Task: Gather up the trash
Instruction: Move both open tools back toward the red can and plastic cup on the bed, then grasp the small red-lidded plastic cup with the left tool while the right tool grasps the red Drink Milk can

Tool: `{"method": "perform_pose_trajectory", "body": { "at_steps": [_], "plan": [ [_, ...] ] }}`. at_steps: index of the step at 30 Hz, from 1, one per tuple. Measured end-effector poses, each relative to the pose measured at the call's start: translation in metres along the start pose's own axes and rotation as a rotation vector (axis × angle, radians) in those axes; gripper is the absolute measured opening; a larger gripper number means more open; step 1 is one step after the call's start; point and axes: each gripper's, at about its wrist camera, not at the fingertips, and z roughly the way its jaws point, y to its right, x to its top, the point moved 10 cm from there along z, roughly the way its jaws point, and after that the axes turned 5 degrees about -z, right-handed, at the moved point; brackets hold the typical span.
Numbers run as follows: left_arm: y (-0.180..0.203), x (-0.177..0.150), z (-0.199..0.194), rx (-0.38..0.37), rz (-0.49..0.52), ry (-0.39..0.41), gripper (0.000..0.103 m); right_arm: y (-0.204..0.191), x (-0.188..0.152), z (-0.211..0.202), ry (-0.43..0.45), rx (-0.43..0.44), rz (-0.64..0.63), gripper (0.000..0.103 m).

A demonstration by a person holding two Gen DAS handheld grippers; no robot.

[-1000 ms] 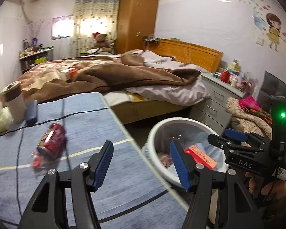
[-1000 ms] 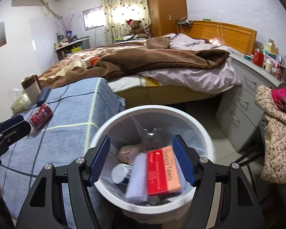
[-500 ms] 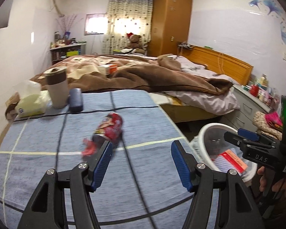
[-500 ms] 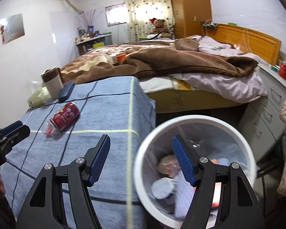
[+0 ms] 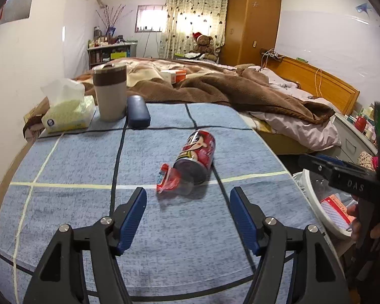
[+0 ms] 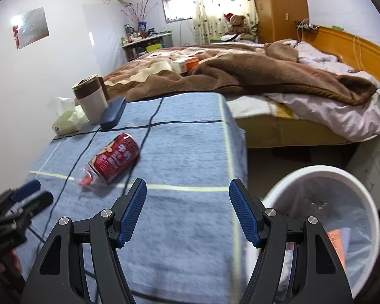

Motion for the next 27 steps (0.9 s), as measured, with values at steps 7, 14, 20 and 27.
{"method": "perform_pose_trajectory", "body": {
  "at_steps": [7, 14, 20, 27],
  "plan": [
    [-0.005, -0.004, 0.025, 0.007, 0.036, -0.054, 0.073, -0.018, 0.01, 0.025, -0.033, 0.034, -0.001, 0.07],
    [-0.007, -0.007, 0.054, 0.017, 0.069, -0.113, 0.075, -0.029, 0.02, 0.051, -0.07, 0.076, 0.017, 0.07],
    [-0.008, -0.008, 0.074, 0.04, 0.109, -0.152, 0.075, -0.039, 0.028, 0.066, -0.092, 0.113, 0.029, 0.07],
    [-0.017, -0.005, 0.087, 0.043, 0.113, -0.176, 0.075, -0.056, 0.029, 0.083, -0.123, 0.142, 0.038, 0.07]
  ]
}}
